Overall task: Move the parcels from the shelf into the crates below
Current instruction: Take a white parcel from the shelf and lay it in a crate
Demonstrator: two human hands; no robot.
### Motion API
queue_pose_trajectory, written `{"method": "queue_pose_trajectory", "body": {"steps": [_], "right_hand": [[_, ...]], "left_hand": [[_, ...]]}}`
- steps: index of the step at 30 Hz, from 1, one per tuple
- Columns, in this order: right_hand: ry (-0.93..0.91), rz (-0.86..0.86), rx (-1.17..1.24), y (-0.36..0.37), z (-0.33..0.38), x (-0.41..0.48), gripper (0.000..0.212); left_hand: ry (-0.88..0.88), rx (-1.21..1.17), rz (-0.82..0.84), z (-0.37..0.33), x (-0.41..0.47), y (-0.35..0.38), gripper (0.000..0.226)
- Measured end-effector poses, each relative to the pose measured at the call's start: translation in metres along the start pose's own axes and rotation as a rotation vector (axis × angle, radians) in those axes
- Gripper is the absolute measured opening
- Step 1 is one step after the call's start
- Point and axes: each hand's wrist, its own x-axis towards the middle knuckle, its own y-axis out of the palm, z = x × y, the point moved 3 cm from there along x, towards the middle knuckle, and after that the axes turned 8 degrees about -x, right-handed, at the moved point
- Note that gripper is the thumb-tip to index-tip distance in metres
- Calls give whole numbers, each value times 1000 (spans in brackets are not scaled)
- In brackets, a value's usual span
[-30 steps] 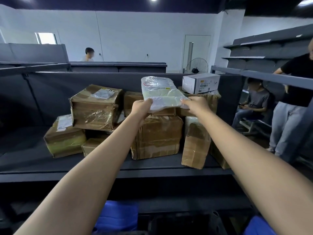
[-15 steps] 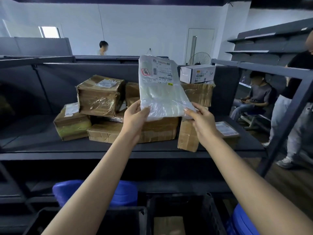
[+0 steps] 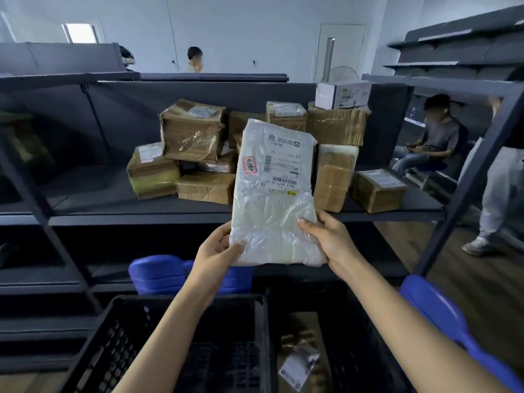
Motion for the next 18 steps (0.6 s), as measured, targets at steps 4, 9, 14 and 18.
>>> {"method": "queue_pose_trajectory", "body": {"steps": [4, 9, 14, 18], "right_hand": [[3, -11, -15, 32, -22, -38, 20], [19, 32, -92, 71, -48, -87, 27], [41, 62, -106, 100, -63, -120, 22], [0, 64, -53, 114, -50, -122, 28]], "left_hand": [[-119, 65, -25, -7, -26, -37, 26], [-143, 64, -51, -21, -48, -74, 19], [-142, 33, -37, -31, -72, -94, 22], [-154, 26, -44, -33, -88, -100, 20]]}}
